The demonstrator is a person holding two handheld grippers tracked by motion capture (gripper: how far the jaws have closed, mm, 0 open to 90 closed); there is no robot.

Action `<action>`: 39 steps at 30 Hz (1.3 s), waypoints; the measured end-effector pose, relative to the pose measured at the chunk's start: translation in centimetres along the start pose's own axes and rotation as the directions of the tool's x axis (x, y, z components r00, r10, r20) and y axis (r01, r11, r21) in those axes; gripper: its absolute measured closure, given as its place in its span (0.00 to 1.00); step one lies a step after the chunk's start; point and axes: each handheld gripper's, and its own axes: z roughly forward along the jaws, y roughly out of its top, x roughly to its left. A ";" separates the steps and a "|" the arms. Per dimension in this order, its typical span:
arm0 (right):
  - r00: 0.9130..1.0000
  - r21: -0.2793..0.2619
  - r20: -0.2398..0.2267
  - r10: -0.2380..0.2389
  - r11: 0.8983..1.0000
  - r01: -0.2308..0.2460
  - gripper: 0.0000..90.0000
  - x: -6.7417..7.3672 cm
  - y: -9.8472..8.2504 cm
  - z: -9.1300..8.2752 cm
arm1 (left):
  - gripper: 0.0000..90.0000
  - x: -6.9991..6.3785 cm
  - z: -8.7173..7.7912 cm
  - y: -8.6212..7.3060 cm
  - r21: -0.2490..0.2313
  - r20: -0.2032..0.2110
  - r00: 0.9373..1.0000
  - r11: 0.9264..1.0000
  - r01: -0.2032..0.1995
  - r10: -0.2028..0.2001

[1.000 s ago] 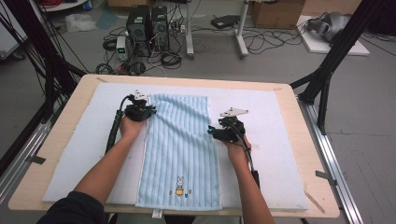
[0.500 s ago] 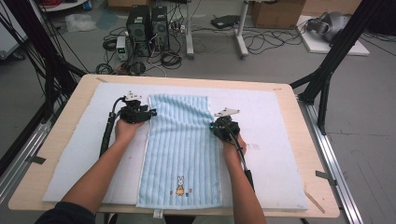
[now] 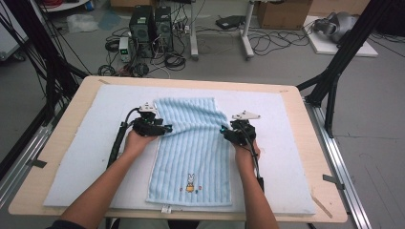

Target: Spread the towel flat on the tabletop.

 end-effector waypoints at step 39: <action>0.934 -0.016 -0.340 -0.113 0.993 0.114 0.64 5.6 -3.4 -4.6 | 0.59 -2.4 -7.0 -3.4 -0.102 -0.018 1.000 0.995 -0.003 0.001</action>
